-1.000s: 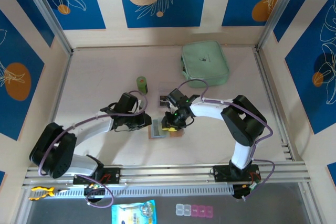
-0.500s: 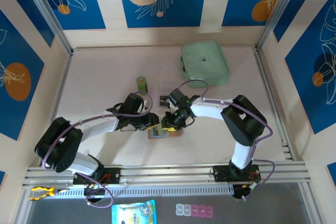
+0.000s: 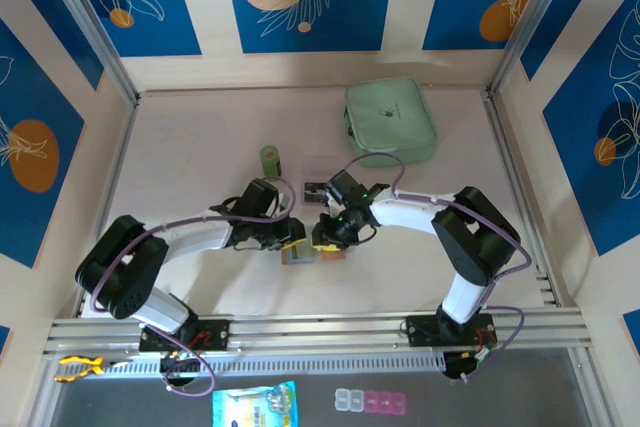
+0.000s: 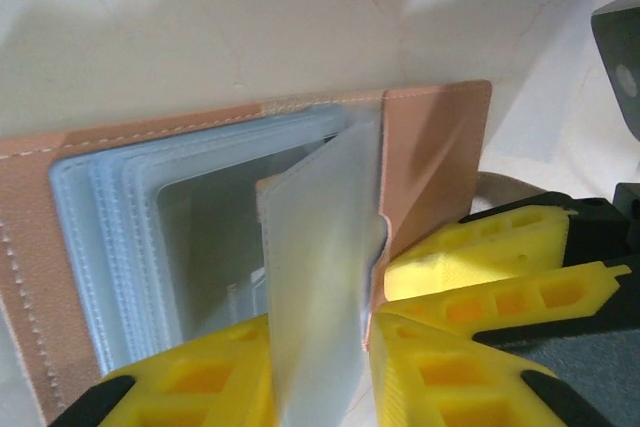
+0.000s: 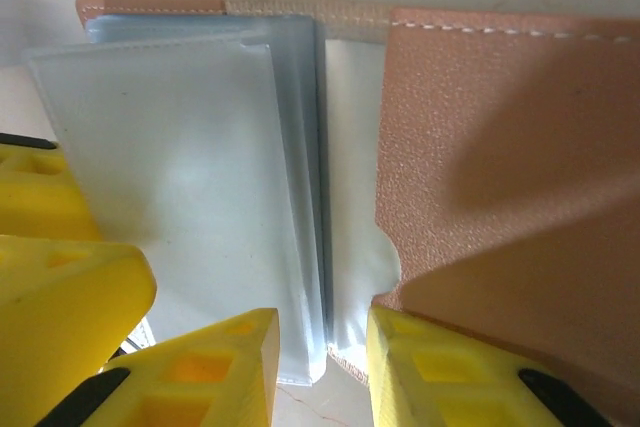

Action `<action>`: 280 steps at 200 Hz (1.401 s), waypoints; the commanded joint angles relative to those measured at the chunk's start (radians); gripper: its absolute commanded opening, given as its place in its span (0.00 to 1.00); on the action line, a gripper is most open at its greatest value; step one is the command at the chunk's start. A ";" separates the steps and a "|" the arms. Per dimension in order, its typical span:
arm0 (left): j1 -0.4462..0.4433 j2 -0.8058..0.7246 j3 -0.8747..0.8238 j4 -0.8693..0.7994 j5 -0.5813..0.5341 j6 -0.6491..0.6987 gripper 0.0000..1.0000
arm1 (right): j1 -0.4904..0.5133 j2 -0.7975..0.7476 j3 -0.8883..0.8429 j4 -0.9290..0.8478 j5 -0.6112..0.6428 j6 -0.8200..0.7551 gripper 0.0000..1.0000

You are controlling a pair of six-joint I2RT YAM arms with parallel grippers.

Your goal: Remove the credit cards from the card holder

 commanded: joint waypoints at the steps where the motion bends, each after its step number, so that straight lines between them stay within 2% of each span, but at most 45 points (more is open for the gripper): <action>1: -0.014 0.002 0.048 -0.021 0.015 0.001 0.28 | -0.011 -0.080 -0.011 -0.052 0.020 -0.021 0.30; 74: -0.062 0.080 0.157 -0.044 0.009 0.000 0.41 | -0.092 -0.244 -0.045 -0.124 0.037 -0.057 0.30; 122: -0.100 0.173 0.252 -0.041 0.022 -0.003 0.44 | -0.151 -0.332 -0.096 -0.137 0.018 -0.068 0.31; 194: -0.100 0.190 0.288 -0.080 0.021 0.033 0.46 | -0.161 -0.329 -0.094 -0.136 0.000 -0.063 0.31; 280: -0.096 0.272 0.295 0.013 0.079 0.018 0.48 | -0.141 -0.335 -0.074 -0.175 0.042 -0.055 0.31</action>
